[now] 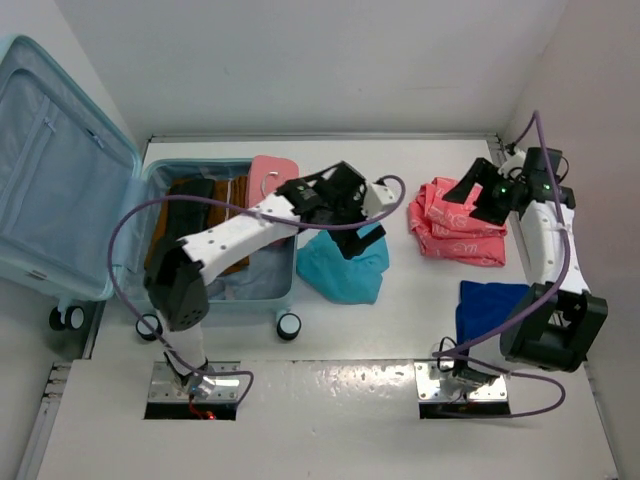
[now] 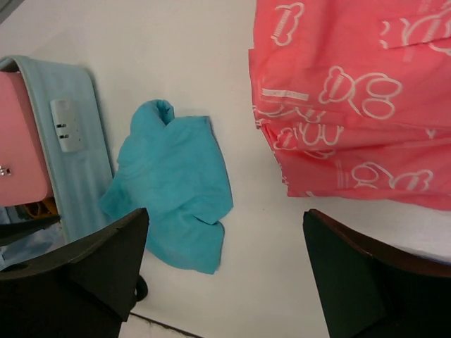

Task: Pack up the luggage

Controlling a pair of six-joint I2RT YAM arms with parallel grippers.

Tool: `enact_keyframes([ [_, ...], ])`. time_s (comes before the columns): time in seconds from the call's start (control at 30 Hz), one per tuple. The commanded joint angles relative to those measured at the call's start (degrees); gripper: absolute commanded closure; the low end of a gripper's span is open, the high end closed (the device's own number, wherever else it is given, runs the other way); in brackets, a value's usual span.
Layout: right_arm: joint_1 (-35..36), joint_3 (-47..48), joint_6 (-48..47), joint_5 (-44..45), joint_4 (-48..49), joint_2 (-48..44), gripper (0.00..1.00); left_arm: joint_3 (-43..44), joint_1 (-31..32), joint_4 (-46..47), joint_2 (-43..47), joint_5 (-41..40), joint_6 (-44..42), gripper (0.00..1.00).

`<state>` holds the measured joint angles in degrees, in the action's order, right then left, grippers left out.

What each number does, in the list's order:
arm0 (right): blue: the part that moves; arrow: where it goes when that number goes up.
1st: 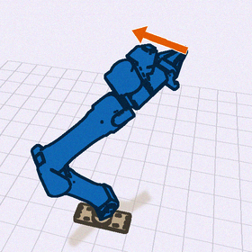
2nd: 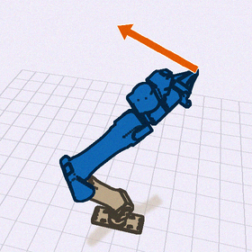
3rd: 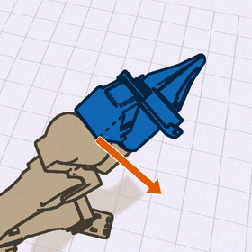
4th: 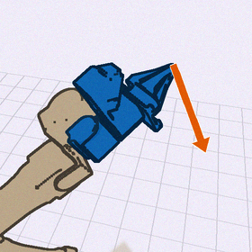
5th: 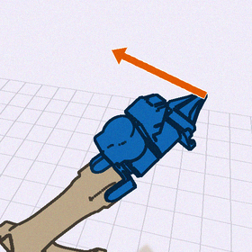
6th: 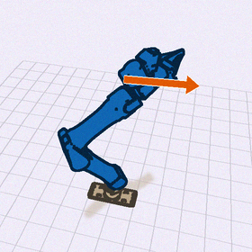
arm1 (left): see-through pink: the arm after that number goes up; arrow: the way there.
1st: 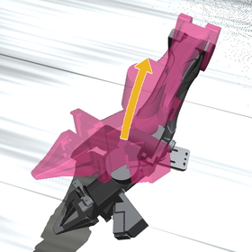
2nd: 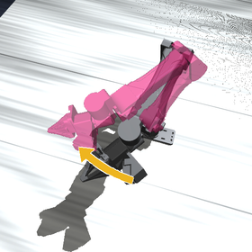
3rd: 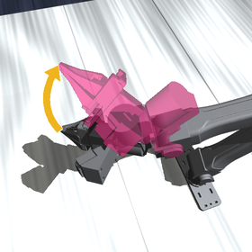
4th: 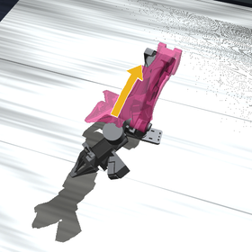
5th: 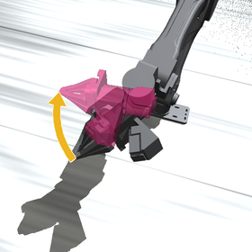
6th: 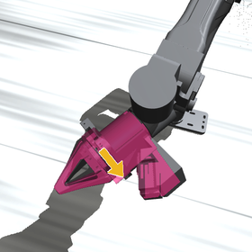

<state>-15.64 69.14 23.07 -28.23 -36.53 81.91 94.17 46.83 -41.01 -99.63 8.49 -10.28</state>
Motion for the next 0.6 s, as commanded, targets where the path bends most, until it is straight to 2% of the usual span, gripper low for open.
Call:
enact_keyframes([
  [0.0, -2.2, 0.1, -2.3, -3.1, -3.5, -5.4, 0.11, 6.1, 2.1, -4.9, -4.8, -7.8, 4.0, 0.01],
  [0.07, -3.9, -0.4, -2.2, -3.2, -4.0, -6.6, 0.11, 7.2, 5.1, -4.9, -9.0, -14.0, 11.8, 0.01],
  [0.1, -4.3, -1.0, -1.7, -3.5, -4.1, -6.8, 0.11, 8.0, 5.1, -4.9, -10.3, -14.0, 16.8, 0.01],
  [0.23, -5.1, -1.5, -0.1, -4.9, -4.5, -6.8, 0.11, 12.0, 5.0, -5.4, -17.4, -17.1, 27.1, 0.01],
  [0.47, -5.7, -0.6, -0.7, -5.3, -4.7, -6.9, 0.09, 16.6, 2.7, -5.4, -27.1, -17.2, 31.3, 0.01],
  [0.57, -6.4, 0.1, -0.8, -5.7, -5.4, -7.0, 0.09, 16.0, 1.3, -5.4, -30.3, -20.2, 33.0, 0.01],
])
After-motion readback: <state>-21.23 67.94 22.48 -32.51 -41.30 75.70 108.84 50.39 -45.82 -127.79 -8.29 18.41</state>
